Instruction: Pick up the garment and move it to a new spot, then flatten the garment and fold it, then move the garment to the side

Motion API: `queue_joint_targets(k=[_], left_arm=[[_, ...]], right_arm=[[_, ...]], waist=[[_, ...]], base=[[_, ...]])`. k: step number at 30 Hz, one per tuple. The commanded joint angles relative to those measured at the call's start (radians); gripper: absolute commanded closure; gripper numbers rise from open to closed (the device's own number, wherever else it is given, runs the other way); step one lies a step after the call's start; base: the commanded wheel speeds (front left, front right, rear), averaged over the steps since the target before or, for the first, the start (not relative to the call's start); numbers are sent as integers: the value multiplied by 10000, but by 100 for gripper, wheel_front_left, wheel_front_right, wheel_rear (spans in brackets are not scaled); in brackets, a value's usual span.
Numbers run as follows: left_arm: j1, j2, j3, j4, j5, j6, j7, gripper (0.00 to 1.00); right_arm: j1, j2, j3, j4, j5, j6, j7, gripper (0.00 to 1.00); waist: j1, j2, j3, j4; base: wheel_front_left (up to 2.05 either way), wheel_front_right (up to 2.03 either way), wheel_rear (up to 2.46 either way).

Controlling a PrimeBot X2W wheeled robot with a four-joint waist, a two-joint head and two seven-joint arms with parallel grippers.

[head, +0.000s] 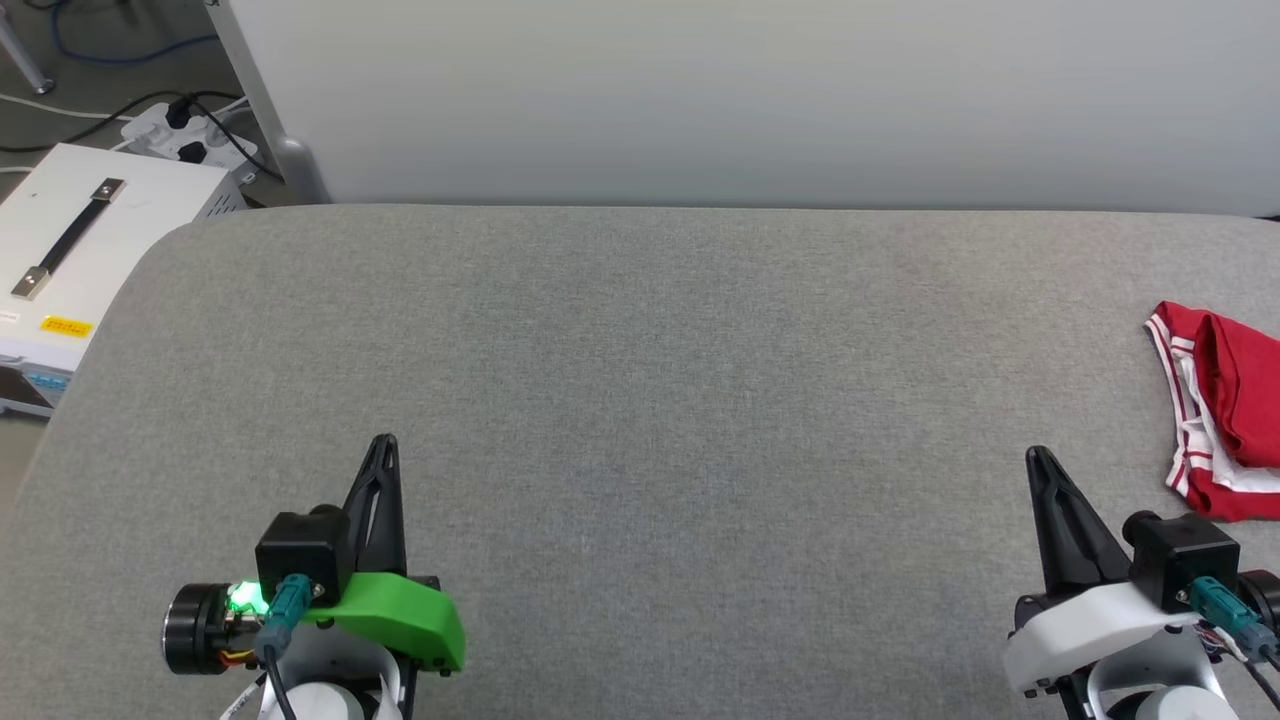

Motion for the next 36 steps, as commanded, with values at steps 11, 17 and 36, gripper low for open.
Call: queue_joint_targets(k=[11, 17, 36], left_arm=[[143, -59, 89, -95, 151, 85, 269, 100], [153, -64, 112, -125, 192, 98, 389, 100], [185, -79, 188, -219, 324, 140, 771, 100]], right_arm=[[-203, 13, 76, 28, -200, -4, 265, 100], [-222, 14, 105, 33, -256, -5, 385, 100], [-282, 18, 197, 51, -435, -6, 769, 100]], waist=[[0, 0, -64, -69], [0, 0, -96, -104], [0, 0, -200, -217]], base=[[0, 0, 0], [0, 0, 0], [0, 0, 0]])
